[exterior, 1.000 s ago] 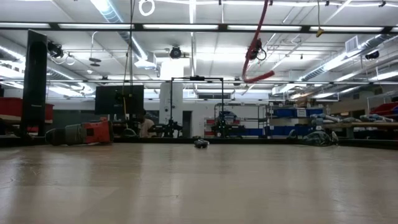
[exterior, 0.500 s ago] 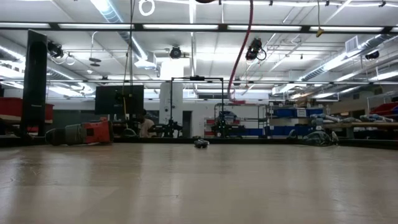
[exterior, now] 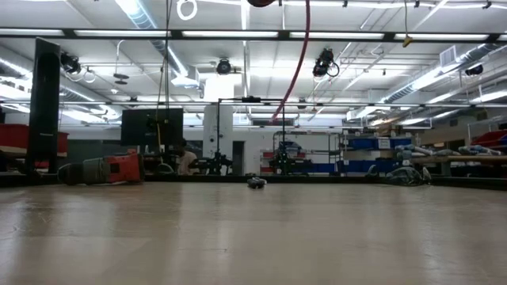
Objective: Coil cords
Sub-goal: Coil the red wire onto the black spool
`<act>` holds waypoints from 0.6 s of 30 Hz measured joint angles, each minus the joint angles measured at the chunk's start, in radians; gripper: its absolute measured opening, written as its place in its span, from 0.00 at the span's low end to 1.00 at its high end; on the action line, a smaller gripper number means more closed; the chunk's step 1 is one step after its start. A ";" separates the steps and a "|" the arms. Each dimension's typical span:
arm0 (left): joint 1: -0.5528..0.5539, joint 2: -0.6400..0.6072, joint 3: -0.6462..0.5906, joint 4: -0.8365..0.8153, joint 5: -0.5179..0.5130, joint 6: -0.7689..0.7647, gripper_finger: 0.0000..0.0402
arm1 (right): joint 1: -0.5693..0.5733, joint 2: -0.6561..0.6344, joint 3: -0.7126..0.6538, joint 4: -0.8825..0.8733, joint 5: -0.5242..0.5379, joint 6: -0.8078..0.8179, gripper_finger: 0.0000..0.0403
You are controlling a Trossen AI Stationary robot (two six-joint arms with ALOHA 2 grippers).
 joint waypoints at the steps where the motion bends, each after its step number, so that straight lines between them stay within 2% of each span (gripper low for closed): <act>1: 0.000 0.000 0.000 -0.012 -0.002 -0.010 0.42 | 0.001 0.000 0.000 -0.001 0.000 0.000 0.00; 10: -0.006 -0.006 0.000 -0.072 -0.051 -0.087 0.42 | 0.002 0.000 0.000 -0.006 -0.014 -0.012 0.00; 18: -0.006 -0.010 0.000 -0.067 -0.035 -0.106 0.42 | 0.003 0.000 0.000 0.001 -0.011 -0.012 0.00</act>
